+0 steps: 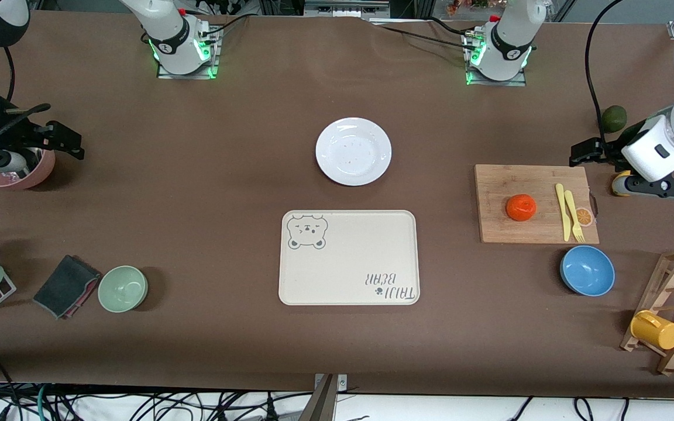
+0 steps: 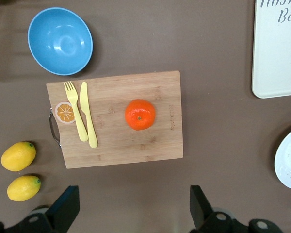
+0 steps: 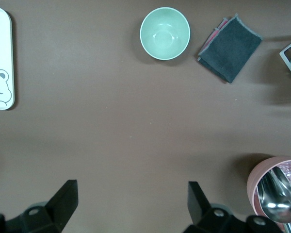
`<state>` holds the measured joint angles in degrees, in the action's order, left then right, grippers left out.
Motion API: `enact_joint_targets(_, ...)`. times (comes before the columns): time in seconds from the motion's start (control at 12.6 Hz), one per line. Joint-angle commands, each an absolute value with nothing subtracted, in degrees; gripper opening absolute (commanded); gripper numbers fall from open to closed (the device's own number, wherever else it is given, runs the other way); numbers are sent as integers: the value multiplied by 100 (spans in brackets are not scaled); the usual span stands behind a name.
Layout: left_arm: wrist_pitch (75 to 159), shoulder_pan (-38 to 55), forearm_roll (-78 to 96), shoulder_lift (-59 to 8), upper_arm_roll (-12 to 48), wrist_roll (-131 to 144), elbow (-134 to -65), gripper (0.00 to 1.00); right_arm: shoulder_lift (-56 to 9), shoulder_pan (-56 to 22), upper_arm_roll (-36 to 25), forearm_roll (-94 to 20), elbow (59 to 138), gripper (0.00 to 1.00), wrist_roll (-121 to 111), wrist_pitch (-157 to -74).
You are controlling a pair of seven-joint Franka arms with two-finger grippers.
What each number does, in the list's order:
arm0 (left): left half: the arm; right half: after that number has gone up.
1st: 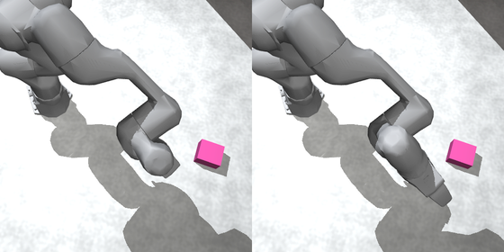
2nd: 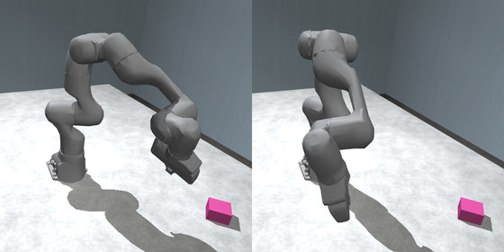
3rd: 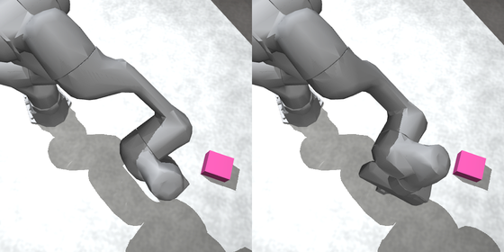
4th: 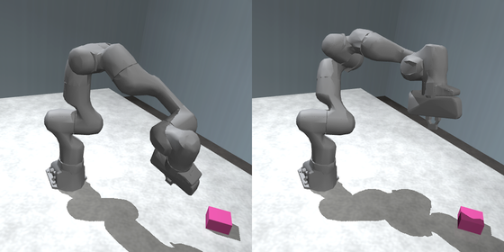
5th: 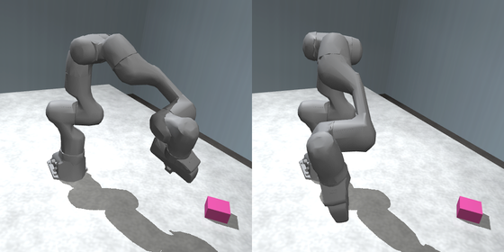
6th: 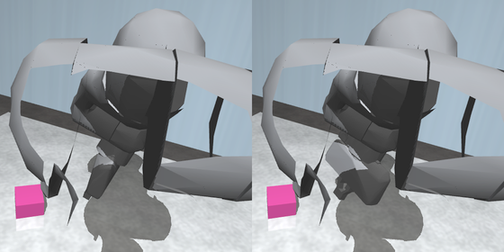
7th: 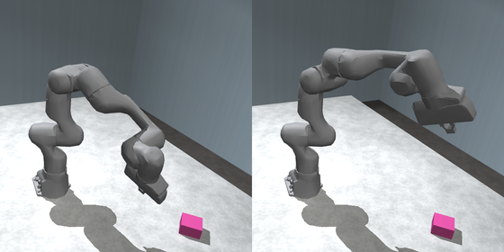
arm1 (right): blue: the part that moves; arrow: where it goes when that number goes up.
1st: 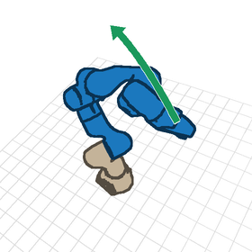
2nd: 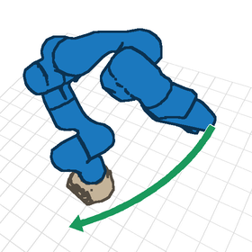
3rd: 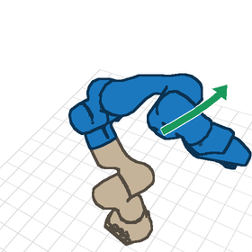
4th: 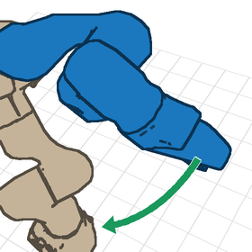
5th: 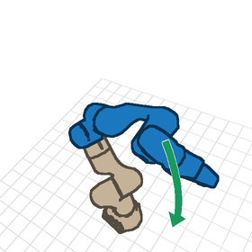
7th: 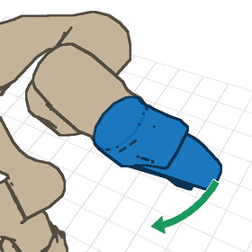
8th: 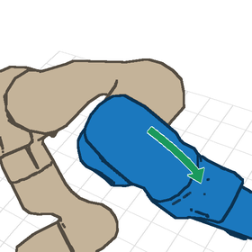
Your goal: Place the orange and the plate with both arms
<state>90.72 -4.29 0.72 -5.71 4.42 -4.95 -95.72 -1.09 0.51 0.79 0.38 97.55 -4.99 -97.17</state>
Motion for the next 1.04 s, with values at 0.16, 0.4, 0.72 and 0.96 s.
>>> enact_joint_targets(0.16, 8965, -431, -44, -554, 439, -501, -9483, 100, -97, 62, 79, -44, 9721, 100, -571, -9633)
enact_joint_targets(0.4, 8965, -431, -44, -554, 439, -501, -9483, 100, -97, 62, 79, -44, 9721, 100, -571, -9642)
enact_joint_targets(0.72, 8886, -413, -44, -562, 466, -466, -9483, 100, -97, 62, 79, -44, 9721, 100, -571, -9633)
enact_joint_targets(0.96, 8886, -431, -44, -554, 457, -527, -9483, 100, -97, 62, 79, -44, 9721, 100, -571, -9633)
